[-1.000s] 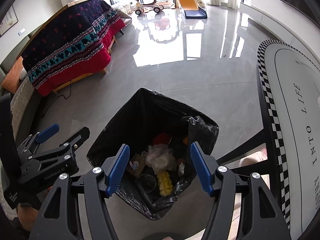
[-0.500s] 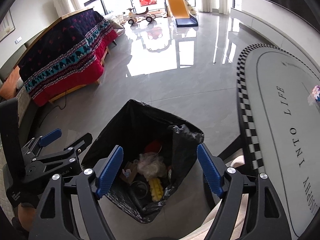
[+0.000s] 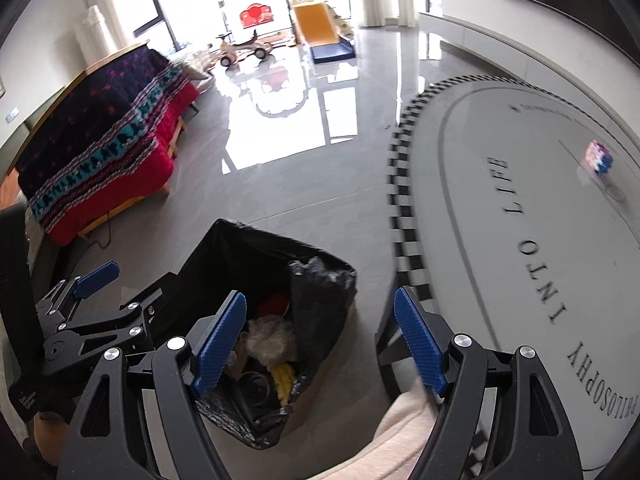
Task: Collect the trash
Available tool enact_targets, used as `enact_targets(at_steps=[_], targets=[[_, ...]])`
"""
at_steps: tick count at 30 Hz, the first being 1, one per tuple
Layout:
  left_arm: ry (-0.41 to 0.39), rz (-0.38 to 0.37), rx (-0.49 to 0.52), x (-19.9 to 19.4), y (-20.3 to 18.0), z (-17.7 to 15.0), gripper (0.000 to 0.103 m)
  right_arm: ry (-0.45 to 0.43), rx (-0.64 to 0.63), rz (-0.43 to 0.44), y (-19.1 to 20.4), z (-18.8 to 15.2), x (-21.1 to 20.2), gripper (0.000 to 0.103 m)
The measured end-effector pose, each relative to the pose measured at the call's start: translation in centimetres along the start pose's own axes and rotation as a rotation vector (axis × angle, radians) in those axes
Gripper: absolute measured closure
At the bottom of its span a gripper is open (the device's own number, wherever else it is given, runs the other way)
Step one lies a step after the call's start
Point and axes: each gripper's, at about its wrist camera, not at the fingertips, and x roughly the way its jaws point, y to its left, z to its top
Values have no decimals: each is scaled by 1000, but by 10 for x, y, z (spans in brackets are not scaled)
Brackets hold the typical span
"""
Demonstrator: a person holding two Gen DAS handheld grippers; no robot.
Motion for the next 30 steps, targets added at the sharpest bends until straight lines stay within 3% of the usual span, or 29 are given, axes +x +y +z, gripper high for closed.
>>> enact_targets(at_steps=[16, 30], targets=[[-7, -125, 137, 8, -94, 26, 6, -46, 168, -92, -96, -8, -27, 26], [4, -247, 278, 18, -201, 39, 6, -68, 316, -184, -186, -29, -55, 26]])
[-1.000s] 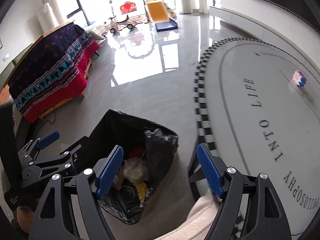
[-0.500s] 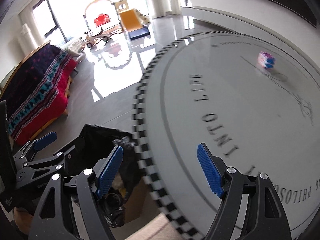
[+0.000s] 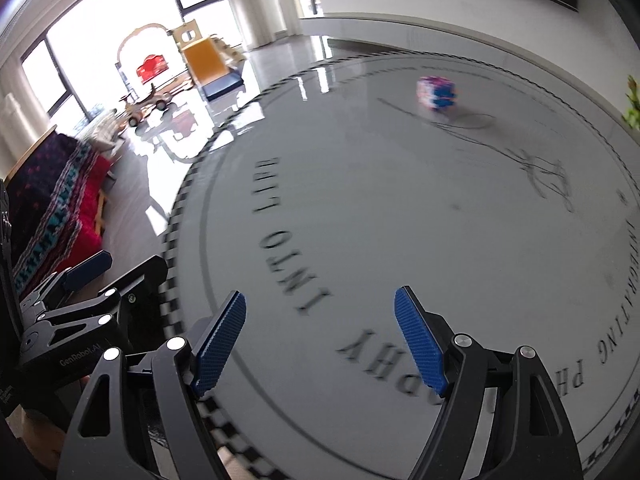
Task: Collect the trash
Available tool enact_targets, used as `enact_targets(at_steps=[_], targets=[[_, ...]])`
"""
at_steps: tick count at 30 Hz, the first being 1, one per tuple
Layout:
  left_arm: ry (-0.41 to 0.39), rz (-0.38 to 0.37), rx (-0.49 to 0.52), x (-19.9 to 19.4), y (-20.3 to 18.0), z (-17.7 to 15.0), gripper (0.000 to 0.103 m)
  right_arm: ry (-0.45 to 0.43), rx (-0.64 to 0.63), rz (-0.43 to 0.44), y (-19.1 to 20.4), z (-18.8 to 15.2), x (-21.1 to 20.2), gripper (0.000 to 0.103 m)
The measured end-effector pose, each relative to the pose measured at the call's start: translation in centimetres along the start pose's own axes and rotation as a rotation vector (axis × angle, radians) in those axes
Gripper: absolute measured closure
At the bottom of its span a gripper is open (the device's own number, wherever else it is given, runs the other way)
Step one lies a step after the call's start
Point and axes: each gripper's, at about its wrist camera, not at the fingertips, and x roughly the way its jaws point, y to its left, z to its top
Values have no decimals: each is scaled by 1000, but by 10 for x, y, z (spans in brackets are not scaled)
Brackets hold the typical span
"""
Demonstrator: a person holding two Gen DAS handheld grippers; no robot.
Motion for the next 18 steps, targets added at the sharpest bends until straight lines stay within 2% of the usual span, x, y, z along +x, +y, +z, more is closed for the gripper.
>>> enact_targets(at_steps=[12, 18], targets=[[14, -83, 118, 39, -74, 21, 6, -4, 143, -138, -92, -6, 5, 26], [28, -110, 170, 59, -104, 24, 6, 3, 188, -178, -121, -7, 11, 26]])
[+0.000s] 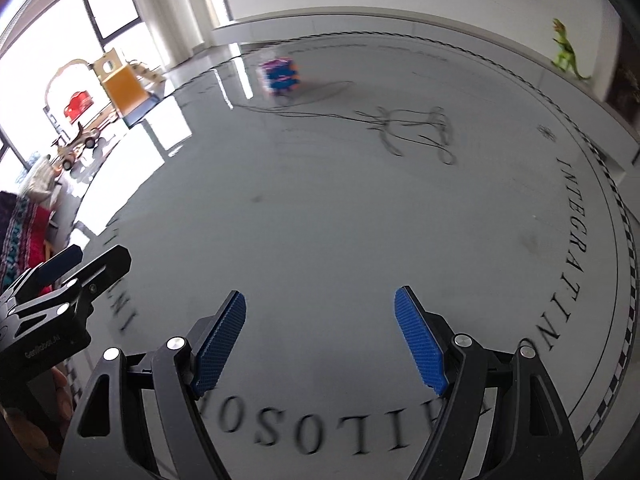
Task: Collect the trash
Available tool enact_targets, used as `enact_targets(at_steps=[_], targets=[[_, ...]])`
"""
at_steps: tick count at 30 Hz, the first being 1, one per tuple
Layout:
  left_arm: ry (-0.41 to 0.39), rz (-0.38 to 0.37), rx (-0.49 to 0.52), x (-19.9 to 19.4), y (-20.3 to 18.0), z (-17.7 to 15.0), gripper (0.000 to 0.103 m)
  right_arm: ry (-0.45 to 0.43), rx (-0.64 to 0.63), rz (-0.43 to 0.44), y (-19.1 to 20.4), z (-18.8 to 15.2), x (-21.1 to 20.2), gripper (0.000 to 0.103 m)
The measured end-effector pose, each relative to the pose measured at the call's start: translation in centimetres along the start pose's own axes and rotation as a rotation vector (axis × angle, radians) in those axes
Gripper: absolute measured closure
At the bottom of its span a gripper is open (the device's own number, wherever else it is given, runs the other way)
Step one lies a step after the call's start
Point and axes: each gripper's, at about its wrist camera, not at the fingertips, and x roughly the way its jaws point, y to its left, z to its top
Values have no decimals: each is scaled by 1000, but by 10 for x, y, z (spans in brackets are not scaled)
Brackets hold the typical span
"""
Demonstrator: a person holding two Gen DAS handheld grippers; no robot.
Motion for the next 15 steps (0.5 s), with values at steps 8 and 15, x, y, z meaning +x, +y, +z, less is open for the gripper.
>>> enact_targets(at_steps=[8, 15], targets=[[22, -12, 6, 21, -7, 1, 6, -60, -15, -76, -13, 2, 3, 23], [39, -23, 8, 29, -7, 8, 6, -85, -23, -125, -24, 11, 14, 17]])
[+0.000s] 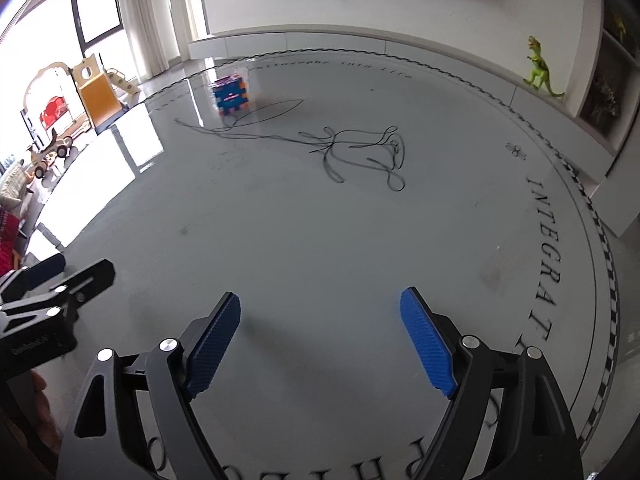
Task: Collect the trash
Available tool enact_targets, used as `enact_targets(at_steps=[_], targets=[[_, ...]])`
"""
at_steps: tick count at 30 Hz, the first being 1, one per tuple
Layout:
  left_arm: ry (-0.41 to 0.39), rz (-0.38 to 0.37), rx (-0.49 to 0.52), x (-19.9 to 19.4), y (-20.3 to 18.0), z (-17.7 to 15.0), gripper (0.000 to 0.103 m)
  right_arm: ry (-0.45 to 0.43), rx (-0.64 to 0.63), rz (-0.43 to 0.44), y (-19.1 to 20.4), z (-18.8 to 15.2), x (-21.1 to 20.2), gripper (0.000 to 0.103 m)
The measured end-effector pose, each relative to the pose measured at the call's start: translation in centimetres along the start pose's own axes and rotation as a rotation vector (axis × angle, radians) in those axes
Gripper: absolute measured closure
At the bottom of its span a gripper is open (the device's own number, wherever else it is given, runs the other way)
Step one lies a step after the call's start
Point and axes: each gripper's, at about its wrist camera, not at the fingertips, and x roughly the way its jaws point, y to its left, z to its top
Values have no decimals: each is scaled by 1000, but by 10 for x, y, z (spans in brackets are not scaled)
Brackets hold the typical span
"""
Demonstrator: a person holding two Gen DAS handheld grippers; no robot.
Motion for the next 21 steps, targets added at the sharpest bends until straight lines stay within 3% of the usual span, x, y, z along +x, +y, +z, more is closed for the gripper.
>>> enact_targets(at_steps=[9, 21], targets=[[27, 60, 43, 7, -7, 2, 6, 21, -4, -9, 2, 9, 10, 4], [34, 77, 57, 8, -12, 1, 6, 24, -1, -14, 3, 8, 12, 3]])
